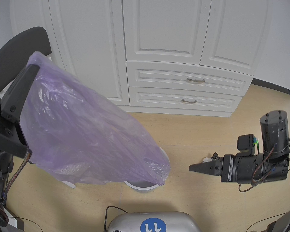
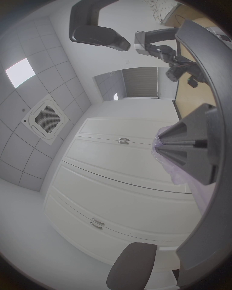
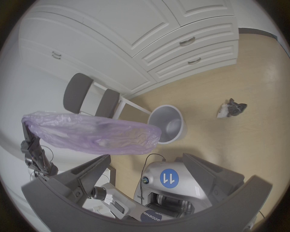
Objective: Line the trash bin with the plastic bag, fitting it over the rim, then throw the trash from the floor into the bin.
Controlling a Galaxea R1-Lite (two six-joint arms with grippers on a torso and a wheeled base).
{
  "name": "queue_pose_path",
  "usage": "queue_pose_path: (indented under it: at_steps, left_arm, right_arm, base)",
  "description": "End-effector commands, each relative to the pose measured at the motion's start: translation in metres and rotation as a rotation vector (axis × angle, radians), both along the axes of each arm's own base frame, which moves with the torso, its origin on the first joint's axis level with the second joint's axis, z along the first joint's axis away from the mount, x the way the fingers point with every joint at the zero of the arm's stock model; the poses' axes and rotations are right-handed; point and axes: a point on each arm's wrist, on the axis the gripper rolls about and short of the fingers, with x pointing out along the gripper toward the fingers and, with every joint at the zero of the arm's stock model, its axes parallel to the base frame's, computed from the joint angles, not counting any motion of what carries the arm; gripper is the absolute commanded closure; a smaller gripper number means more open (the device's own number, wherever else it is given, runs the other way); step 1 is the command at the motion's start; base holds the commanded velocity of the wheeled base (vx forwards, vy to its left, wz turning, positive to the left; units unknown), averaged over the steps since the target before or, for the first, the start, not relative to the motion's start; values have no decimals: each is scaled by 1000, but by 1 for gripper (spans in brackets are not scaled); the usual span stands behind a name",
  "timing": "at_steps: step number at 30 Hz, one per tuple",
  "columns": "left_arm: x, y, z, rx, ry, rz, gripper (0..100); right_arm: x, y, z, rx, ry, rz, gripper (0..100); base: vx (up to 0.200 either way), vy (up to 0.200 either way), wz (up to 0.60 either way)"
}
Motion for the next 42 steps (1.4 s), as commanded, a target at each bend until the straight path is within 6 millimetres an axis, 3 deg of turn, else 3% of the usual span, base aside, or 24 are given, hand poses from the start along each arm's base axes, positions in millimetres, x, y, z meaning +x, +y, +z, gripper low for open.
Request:
queue_pose_path:
  at_steps: [1,7,13,21,32,42]
  left_arm:
    - [-6,-2,9,-43,-38,-43,100]
    - [-8,-1,11,-53,-48,-54,100]
    - [-8,-1,12,-55,-52,-53,100]
    - [-12,3,19,-82,-84,-50,100]
    - [-16,6,25,-104,-104,-51,100]
    - [-16,6,25,-105,-104,-54,100]
  right_arm:
    - [-8,-4,-28,-41,15,64,0]
    - [-8,7,-34,-71,26,105,0]
    - [-5,19,-23,-6,-46,131,0]
    - [-1,23,-49,-38,-13,129,0]
    - [26,48,-85,14,-28,101,0]
    - [25,48,-89,136,-146,87,0]
  base:
    - [0,0,0]
    - [0,0,0]
    - [0,0,0]
    - [0,0,0]
    - [0,0,0]
    - [0,0,0]
